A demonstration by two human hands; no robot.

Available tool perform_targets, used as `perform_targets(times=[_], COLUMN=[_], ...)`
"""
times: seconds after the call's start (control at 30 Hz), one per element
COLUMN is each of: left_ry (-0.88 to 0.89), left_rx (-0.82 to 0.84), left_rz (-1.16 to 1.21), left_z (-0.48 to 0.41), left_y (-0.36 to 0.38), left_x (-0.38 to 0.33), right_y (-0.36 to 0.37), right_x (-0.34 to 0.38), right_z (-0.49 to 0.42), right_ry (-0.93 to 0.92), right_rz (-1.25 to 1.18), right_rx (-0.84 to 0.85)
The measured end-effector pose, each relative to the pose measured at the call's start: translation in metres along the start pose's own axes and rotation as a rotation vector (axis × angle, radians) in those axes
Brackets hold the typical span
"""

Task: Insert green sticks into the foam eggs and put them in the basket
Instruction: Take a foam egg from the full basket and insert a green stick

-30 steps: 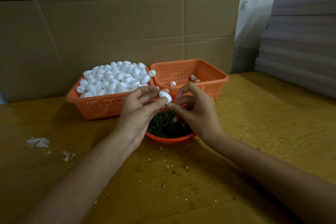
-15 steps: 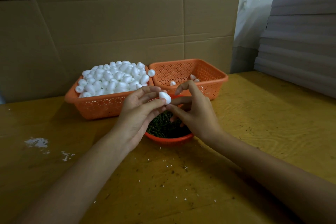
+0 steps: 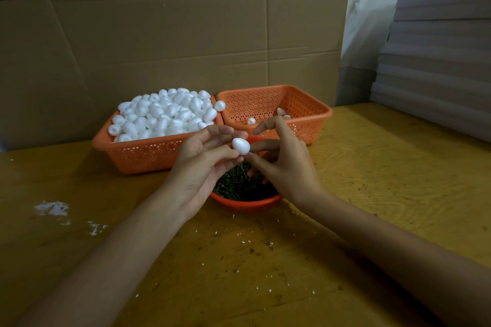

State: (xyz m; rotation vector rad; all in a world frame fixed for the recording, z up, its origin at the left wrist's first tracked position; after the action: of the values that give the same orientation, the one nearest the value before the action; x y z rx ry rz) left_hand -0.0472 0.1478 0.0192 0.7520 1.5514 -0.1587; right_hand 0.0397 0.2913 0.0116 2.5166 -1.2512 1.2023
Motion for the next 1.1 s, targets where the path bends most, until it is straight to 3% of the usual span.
perform_targets(times=[1.1], left_ry=[0.099], left_rx=[0.066], left_rz=[-0.145], left_z=[0.0055], left_y=[0.0068], left_x=[-0.0023], right_y=[-0.0004], right_x=[0.0039], right_z=[-0.0002], right_ry=[-0.017], right_rz=[0.020], right_rx=[0.042])
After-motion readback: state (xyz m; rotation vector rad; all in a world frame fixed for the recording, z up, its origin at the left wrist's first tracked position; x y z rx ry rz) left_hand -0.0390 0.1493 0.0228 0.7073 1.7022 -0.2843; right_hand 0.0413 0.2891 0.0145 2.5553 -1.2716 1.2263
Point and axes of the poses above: each hand's wrist, its own z-axis away from the middle knuckle, its own y-axis out of the palm, x = y × z, the point moved 4 cm from there along -z, towards the middle knuckle, and after that the axes turned 10 degrees about -x, right-handed, at the moved point
